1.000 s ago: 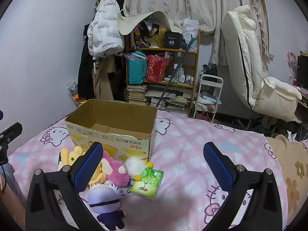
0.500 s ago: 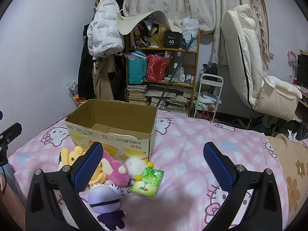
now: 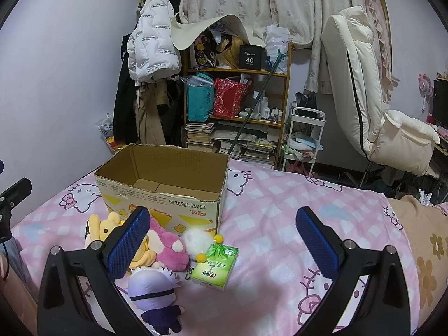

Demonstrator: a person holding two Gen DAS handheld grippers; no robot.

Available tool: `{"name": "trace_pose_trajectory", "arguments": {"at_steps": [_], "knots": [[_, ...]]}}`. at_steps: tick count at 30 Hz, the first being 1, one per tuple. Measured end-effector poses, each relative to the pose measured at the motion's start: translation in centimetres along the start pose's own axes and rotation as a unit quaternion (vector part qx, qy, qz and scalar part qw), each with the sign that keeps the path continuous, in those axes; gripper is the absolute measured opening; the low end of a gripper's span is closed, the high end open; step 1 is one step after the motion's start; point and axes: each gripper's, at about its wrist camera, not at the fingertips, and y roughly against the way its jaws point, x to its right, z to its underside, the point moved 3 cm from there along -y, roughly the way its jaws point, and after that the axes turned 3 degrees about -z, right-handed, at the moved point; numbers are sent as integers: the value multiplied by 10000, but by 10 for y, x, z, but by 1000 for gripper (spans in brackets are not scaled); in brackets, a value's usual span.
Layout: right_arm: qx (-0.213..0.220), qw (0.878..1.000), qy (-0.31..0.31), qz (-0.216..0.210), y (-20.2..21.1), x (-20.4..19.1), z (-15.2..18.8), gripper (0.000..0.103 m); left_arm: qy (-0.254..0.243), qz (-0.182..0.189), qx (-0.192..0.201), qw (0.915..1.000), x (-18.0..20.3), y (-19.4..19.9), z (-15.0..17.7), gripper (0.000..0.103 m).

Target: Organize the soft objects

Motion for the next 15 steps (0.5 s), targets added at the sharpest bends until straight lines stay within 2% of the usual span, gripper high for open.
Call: {"name": "trace_pose_trajectory", "arguments": {"at_steps": [15], "knots": [[-11, 10000, 1, 3, 0, 0, 0, 103, -2, -46, 36, 10000, 0, 2, 1, 102]]}}
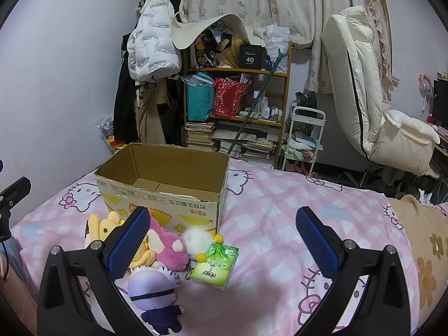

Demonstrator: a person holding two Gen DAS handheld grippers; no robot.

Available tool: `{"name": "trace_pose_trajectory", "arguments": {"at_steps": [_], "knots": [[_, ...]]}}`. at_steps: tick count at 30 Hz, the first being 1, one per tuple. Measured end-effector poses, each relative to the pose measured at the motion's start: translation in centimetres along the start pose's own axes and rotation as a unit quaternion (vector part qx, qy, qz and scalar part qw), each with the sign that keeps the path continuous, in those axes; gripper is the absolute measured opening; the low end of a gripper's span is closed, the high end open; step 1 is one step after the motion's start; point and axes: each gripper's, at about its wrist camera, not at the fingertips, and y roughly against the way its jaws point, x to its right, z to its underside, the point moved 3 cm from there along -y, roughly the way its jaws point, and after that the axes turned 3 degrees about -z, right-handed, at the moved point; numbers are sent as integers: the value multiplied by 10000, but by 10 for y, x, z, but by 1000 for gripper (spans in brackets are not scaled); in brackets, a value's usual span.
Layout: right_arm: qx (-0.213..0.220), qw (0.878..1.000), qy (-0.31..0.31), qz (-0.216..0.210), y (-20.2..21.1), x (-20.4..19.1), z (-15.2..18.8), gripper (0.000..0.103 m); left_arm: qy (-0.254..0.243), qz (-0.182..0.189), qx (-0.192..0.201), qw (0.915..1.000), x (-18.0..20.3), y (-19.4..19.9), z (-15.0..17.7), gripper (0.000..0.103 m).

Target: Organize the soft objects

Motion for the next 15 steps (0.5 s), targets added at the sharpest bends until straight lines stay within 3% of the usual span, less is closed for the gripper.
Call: {"name": "trace_pose_trajectory", "arguments": {"at_steps": [15], "knots": [[-18, 10000, -8, -1, -2, 0, 2, 103, -3, 4, 5, 10000, 0, 1, -1, 102]]}}
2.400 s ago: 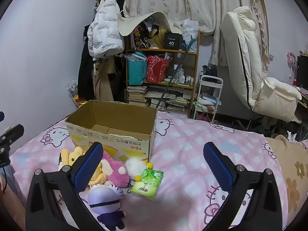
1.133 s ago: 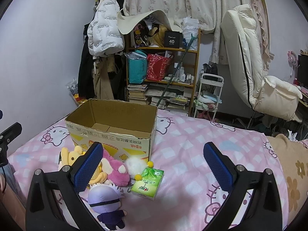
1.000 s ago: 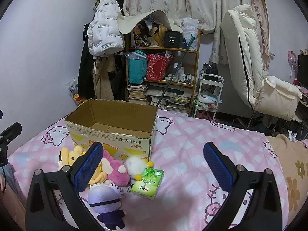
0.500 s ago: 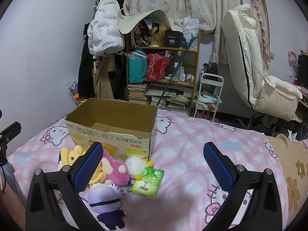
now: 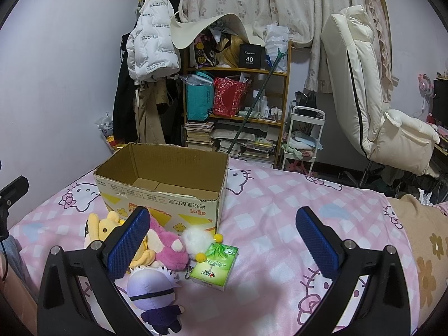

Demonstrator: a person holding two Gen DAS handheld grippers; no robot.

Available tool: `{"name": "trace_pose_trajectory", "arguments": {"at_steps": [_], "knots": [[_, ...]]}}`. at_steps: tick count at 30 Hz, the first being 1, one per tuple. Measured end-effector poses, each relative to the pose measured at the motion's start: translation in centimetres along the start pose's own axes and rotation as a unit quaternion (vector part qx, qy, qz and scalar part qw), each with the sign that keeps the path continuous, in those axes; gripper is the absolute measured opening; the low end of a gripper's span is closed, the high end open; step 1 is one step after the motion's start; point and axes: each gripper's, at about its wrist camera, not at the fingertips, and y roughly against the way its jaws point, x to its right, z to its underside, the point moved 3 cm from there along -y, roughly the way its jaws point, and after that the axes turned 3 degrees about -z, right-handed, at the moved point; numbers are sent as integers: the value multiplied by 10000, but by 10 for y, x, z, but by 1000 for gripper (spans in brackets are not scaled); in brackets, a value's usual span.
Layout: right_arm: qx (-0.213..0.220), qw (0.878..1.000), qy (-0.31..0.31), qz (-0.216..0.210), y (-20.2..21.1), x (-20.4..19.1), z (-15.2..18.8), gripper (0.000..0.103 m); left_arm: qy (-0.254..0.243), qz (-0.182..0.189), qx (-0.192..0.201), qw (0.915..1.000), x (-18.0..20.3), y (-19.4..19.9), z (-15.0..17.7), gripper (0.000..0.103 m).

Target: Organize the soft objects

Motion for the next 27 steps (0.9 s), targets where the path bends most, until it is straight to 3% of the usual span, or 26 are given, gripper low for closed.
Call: {"name": "trace_pose_trajectory", "arguments": {"at_steps": [27], "knots": [[-29, 10000, -11, -6, 1, 0, -2, 103, -14, -10, -6, 10000, 1, 1, 1, 102]]}}
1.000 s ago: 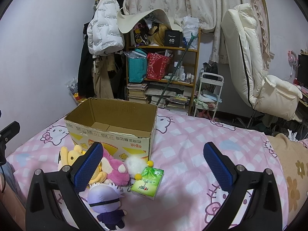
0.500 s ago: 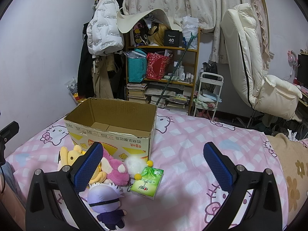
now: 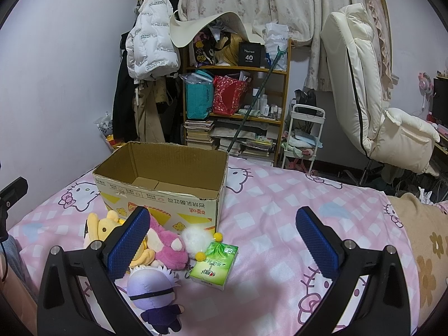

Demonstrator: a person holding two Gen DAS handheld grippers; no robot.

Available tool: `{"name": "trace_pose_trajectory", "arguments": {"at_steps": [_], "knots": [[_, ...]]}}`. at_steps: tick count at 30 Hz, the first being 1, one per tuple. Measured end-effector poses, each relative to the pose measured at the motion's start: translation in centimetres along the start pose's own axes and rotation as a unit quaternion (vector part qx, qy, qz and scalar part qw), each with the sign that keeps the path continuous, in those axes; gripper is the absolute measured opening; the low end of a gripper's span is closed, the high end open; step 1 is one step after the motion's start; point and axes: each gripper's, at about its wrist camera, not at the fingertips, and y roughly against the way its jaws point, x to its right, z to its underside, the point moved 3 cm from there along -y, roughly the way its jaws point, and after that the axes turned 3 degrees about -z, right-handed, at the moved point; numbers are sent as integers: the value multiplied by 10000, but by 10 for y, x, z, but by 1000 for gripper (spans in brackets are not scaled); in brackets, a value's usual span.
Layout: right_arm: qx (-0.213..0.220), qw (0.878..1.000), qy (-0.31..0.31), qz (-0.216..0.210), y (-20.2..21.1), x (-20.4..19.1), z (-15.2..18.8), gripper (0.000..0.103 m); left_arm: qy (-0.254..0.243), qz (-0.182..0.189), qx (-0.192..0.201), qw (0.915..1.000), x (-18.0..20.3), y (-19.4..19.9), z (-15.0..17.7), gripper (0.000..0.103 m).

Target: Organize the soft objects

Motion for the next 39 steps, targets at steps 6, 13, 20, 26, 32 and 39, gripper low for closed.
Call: {"name": "trace_pose_trajectory", "arguments": {"at_steps": [6, 13, 20, 26, 32, 39], "knots": [[3, 10000, 4, 3, 0, 0, -1, 103, -10, 56, -31, 10000, 1, 0, 1, 102], [-14, 10000, 6, -4, 1, 0, -3, 103, -49, 181, -117, 9998, 4, -2, 1, 102], [-198, 9998, 8, -46, -15, 1, 12, 103, -189, 307, -225, 9991, 12, -5, 3, 102], [-467, 9981, -1, -403, -22, -7, 15, 103, -101, 678, -469, 9965, 16, -14, -5, 102], [-1039, 9904, -388, -828, -38, -11, 13, 103, -15, 909, -1044, 9904, 16, -41, -11, 102], [-1754, 9794, -473, -883, -66, -16, 28, 103, -357, 1044, -1568, 9814, 27, -75, -13, 102]]}}
